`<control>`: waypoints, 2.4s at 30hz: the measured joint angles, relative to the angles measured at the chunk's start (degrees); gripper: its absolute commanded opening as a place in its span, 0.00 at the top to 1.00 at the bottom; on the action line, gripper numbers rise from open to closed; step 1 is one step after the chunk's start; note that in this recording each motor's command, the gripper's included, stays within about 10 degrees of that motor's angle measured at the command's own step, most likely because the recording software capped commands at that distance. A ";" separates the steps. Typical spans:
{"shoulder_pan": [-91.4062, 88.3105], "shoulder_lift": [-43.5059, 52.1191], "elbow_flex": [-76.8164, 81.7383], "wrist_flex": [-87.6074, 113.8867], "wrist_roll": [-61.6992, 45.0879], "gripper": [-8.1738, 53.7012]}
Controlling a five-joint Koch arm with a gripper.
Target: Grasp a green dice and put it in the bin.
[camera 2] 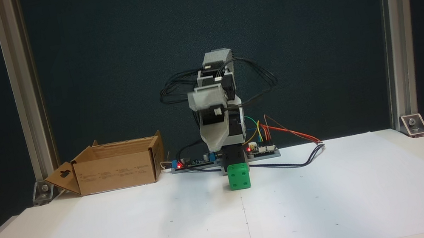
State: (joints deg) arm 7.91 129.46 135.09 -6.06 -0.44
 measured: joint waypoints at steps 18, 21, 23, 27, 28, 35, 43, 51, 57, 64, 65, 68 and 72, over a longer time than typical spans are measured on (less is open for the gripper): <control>-2.90 0.00 -21.71 63.11 0.00 0.15; -4.39 0.00 -21.71 71.89 -0.09 0.15; -4.75 0.00 -21.71 74.97 0.00 0.15; -5.27 0.00 -21.71 75.32 0.35 0.15; -5.54 0.00 -21.71 75.32 0.97 0.15; -9.14 0.00 -21.71 75.32 5.36 0.15; -9.93 -0.18 -21.71 73.83 6.24 0.13; -10.02 -4.75 -18.54 70.58 6.33 0.13; -10.02 -8.00 -11.78 64.07 6.33 0.13; -10.02 -8.53 -7.91 58.45 8.44 0.13; -10.02 -8.53 -7.21 57.74 8.79 0.13; -10.02 -8.53 -6.06 57.13 9.23 0.13; -10.02 -8.53 -4.22 57.13 9.23 0.13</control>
State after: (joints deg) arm -2.11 120.94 130.87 51.06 8.79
